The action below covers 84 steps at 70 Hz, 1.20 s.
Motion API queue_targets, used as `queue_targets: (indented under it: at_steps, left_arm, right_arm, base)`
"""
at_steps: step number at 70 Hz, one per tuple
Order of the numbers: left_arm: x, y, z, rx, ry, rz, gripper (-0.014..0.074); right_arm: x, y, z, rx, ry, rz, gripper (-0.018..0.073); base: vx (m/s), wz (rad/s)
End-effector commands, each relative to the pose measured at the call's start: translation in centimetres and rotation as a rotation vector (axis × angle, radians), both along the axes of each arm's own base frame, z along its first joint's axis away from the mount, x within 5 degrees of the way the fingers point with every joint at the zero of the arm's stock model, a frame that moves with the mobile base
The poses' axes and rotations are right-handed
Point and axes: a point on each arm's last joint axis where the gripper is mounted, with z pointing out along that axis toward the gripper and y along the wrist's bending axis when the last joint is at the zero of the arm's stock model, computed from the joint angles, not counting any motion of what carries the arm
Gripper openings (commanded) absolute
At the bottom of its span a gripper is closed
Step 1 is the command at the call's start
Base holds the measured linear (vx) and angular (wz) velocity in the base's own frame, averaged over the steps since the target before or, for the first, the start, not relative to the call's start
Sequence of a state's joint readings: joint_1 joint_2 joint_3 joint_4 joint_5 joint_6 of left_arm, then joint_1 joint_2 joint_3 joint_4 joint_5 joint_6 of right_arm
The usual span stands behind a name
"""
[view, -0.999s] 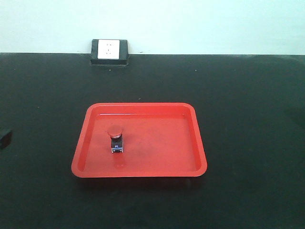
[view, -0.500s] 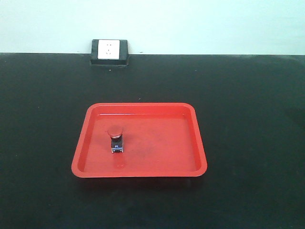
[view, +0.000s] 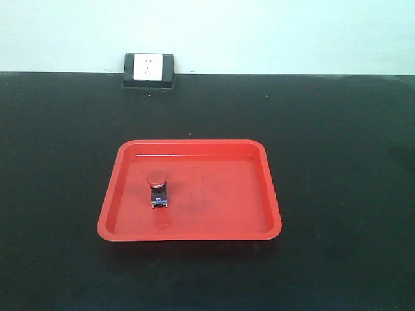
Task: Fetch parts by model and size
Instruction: 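Lift and retract the left gripper away from the tray, then lower the right gripper with the yellow-capped switch into the tray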
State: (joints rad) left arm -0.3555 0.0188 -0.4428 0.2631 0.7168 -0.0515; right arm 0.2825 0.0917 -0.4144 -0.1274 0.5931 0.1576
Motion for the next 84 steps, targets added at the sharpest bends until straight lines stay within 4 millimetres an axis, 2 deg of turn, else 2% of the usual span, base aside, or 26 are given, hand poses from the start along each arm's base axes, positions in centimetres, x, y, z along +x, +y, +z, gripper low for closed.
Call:
queue_targets:
  at_steps: [1, 15, 33, 52, 73, 84]
  left_arm:
    - [0.0, -0.2, 1.2, -0.014, -0.068, -0.017, -0.0008]
    - [0.0, -0.2, 1.2, -0.014, -0.068, -0.017, -0.0008]
    - [0.0, -0.1, 1.0, -0.010, -0.053, -0.013, -0.0007]
    - [0.0, 0.0, 0.8, -0.002, -0.025, -0.006, -0.0007]
    - [0.0, 0.0, 0.8, -0.002, -0.026, -0.006, -0.0007]
    - [0.0, 0.0, 0.8, -0.002, -0.026, -0.006, -0.0006]
  right_arm:
    - [0.5, 0.2, 1.6, -0.015, -0.097, 0.010, -0.0005]
    - [2.6, 1.2, 2.6, -0.055, -0.124, 0.060, -0.0005]
    - [7.1, 3.2, 4.9, -0.165, -0.071, 0.146, -0.0005]
    - [11.5, 7.5, 6.6, -0.226, -0.004, 0.337, -0.0005]
    - [18.7, 12.0, 7.3, -0.150, 0.239, 0.351, -0.0005]
    - [22.4, 14.1, 7.0, -0.088, 0.386, 0.320, -0.0003]
  base:
    - [0.00, 0.00]
    - [0.00, 0.00]
    - [0.00, 0.00]
    - [0.00, 0.00]
    - [0.00, 0.00]
    - [0.00, 0.00]
